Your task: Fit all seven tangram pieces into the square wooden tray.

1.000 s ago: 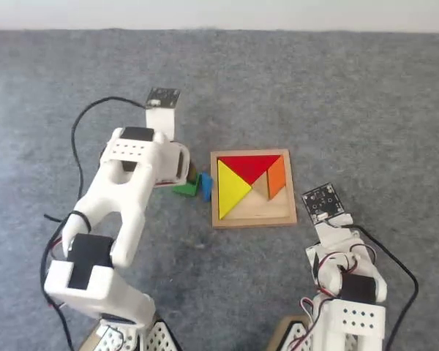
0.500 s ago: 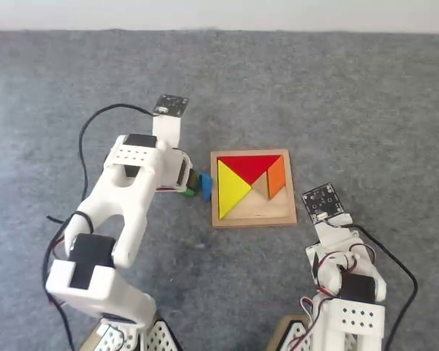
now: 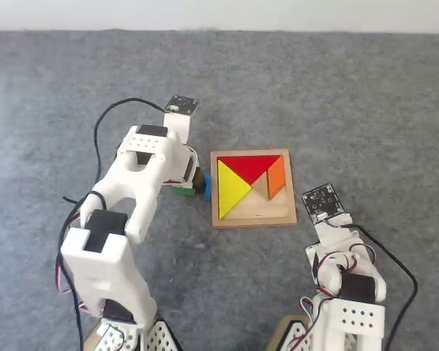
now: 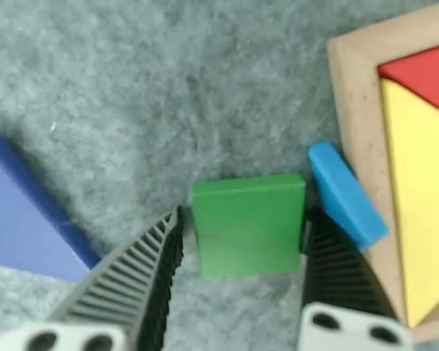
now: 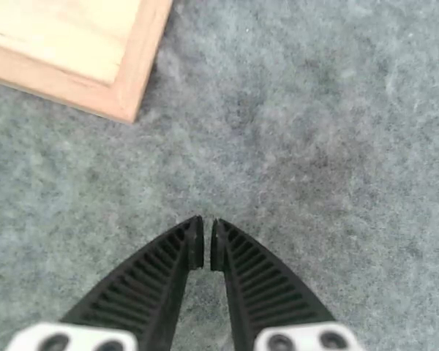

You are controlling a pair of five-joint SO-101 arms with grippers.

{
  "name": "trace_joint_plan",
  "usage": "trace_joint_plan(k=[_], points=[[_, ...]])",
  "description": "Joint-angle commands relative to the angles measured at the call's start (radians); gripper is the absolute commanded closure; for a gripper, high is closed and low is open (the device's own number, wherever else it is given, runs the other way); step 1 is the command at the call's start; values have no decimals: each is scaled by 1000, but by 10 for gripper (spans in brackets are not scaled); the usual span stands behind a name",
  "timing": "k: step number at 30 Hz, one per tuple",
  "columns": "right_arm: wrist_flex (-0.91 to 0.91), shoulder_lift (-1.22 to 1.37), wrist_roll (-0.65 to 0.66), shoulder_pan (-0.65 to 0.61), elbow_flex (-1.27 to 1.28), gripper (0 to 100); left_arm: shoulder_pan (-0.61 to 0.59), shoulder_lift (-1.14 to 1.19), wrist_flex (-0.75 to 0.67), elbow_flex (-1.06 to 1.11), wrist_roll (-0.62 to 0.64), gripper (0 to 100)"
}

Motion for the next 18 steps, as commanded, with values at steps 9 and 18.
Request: trace_joint_plan(k=[9,18], points=[[-13,-10,-8,-10,-21,961,12,-84,71,-45,-3,989],[-13,-10,-6,-10,-21,961,40,-347,133,-5,-2,824]])
